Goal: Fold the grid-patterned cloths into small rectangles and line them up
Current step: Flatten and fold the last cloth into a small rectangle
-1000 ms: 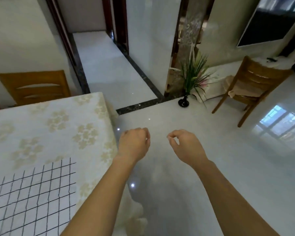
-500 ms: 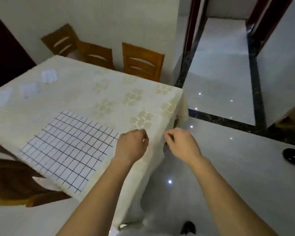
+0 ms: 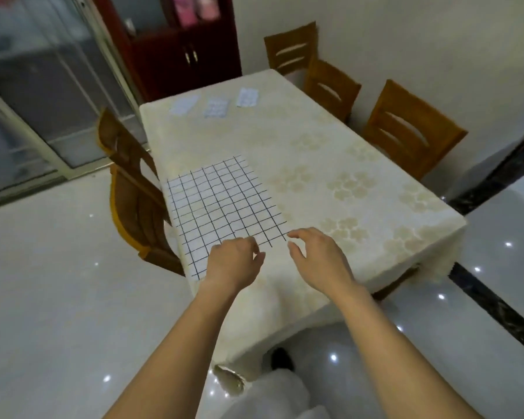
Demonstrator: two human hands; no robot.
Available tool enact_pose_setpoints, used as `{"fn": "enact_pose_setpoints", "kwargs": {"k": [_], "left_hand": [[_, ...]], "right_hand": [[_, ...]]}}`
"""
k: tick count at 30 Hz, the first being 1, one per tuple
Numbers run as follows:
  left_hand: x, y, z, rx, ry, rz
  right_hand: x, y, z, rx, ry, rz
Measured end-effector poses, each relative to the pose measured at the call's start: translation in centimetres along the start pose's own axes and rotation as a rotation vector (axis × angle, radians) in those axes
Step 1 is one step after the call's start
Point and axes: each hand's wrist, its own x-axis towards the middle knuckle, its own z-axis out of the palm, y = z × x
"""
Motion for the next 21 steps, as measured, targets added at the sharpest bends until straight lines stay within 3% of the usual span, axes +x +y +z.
{"fn": "enact_pose_setpoints", "kwargs": {"k": [11,21], "left_hand": [[12.6,0.3,3.5,-0.154,-0.097,-0.105],[13.5,-8.2,8.6,-0.23,-0.174,-0.379]], "right_hand": [[11.3,6.9,-1.7,-0.292,-0.2,0.044],[19.1,2.5,9.5,-0.288,-0.43,-0.146]]}}
